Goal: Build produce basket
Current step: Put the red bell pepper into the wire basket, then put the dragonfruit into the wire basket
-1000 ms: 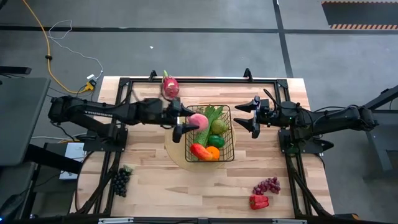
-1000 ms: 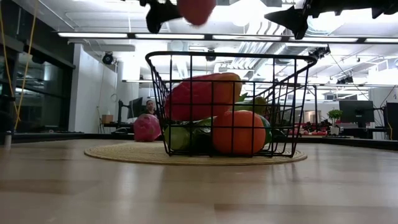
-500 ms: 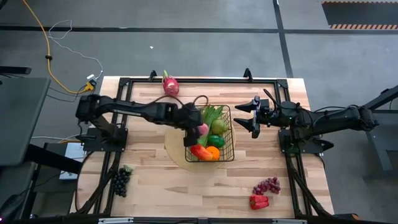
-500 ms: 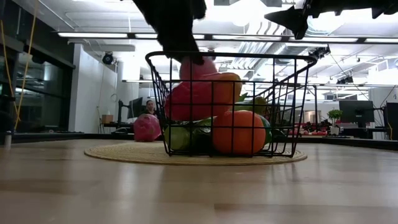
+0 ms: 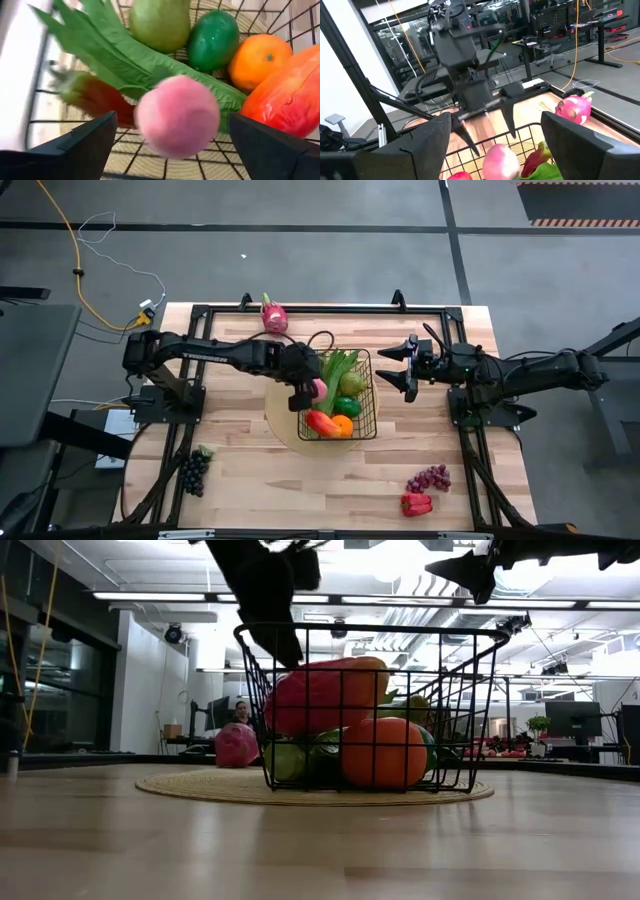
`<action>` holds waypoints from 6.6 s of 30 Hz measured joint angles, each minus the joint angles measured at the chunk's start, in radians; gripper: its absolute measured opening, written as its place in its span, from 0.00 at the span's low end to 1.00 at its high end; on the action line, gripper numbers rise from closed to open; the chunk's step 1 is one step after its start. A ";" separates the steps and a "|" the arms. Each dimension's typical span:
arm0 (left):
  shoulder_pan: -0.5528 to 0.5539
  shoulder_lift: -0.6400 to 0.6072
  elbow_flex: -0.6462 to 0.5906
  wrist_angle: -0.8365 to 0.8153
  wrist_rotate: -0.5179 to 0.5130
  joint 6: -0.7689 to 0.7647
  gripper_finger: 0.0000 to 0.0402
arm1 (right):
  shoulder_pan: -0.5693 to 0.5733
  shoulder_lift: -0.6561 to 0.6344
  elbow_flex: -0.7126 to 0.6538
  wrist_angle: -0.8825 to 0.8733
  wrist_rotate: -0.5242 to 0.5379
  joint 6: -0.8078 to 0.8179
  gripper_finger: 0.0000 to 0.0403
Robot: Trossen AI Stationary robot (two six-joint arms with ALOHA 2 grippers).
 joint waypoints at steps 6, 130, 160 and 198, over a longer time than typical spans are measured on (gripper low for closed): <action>0.007 -0.133 0.000 0.017 -0.024 -0.058 0.91 | 0.000 0.000 0.000 0.000 0.047 0.000 0.75; -0.039 -0.806 -0.699 1.093 -0.083 -0.307 0.91 | 0.197 0.312 0.587 -0.755 0.123 0.013 0.43; -0.039 -0.841 -0.699 1.043 -0.132 -0.344 0.91 | 0.040 0.347 0.141 -0.136 -0.097 0.048 0.53; -0.038 -0.841 -0.697 0.984 -0.199 -0.300 0.91 | 0.039 0.311 0.409 -0.529 0.005 -0.102 0.78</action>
